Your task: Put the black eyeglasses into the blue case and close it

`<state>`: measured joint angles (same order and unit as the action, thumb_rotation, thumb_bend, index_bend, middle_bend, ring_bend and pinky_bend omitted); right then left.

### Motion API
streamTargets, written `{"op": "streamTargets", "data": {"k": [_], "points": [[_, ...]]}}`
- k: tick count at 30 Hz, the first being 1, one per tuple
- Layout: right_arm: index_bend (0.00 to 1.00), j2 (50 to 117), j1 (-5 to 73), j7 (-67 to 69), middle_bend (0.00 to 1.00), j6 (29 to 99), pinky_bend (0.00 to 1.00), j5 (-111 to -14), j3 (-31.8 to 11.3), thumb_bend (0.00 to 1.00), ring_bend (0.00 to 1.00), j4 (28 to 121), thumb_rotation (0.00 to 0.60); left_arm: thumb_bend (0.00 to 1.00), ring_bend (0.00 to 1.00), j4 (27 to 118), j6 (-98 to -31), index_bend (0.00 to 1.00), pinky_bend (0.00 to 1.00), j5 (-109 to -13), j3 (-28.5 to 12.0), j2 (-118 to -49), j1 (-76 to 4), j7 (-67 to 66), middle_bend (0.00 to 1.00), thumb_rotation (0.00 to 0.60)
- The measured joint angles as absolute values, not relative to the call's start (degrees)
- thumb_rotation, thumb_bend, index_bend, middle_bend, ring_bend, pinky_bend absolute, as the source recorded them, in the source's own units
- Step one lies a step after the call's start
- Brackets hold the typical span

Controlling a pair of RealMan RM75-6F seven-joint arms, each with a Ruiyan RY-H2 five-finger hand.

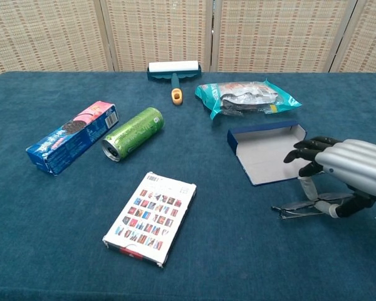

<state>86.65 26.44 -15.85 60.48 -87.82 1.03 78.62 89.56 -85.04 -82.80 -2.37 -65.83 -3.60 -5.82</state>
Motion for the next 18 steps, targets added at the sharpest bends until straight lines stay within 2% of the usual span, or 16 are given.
{"op": "streamTargets", "data": {"k": [11, 18], "points": [[0.63, 84.14, 28.35, -15.66, 0.15, 61.42, 0.00, -86.04, -3.35, 0.56, 0.00, 79.55, 0.600, 0.31, 0.01, 89.35, -85.13, 0.00, 0.00, -82.88, -2.31, -65.97, -3.46, -5.75, 0.00, 0.600], [0.63, 84.14, 32.41, -16.11, 0.15, 57.47, 0.00, -82.07, -7.58, 0.56, 0.00, 77.06, 0.600, 0.31, 0.01, 89.33, -84.99, 0.00, 0.00, -82.85, -2.22, -66.01, -3.43, -5.95, 0.00, 0.600]]}}
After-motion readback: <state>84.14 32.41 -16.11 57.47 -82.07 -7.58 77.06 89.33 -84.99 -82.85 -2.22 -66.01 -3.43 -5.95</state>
